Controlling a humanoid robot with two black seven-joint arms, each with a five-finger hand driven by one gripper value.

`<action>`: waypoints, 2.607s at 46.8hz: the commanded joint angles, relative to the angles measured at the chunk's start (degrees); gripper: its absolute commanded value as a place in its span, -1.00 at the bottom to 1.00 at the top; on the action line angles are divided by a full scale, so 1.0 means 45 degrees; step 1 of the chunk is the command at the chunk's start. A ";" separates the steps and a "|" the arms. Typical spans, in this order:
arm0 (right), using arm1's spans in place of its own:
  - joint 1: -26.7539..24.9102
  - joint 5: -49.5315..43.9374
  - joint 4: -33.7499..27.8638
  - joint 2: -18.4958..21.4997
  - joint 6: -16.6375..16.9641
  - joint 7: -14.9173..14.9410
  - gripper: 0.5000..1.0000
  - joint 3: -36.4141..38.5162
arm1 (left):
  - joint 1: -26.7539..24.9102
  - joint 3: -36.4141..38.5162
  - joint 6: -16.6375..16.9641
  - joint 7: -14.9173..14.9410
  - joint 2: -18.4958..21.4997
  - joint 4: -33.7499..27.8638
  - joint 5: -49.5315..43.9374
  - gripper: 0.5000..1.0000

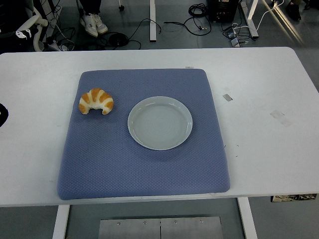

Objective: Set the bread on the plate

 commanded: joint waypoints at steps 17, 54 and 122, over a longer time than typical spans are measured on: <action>0.0000 -0.0001 0.0000 0.0000 0.0001 0.0003 1.00 0.0000 | -0.0020 0.0001 -0.0005 -0.0078 0.0058 -0.0040 -0.0039 0.92; 0.0000 -0.0001 0.0000 0.0000 0.0001 0.0003 1.00 0.0000 | -0.0137 0.0001 -0.0103 -0.0039 0.0097 -0.0099 0.0058 0.92; 0.0000 -0.0001 0.0000 0.0000 0.0001 0.0003 1.00 0.0000 | -0.0254 0.0059 -0.0103 0.0410 0.0038 -0.0157 0.0117 0.92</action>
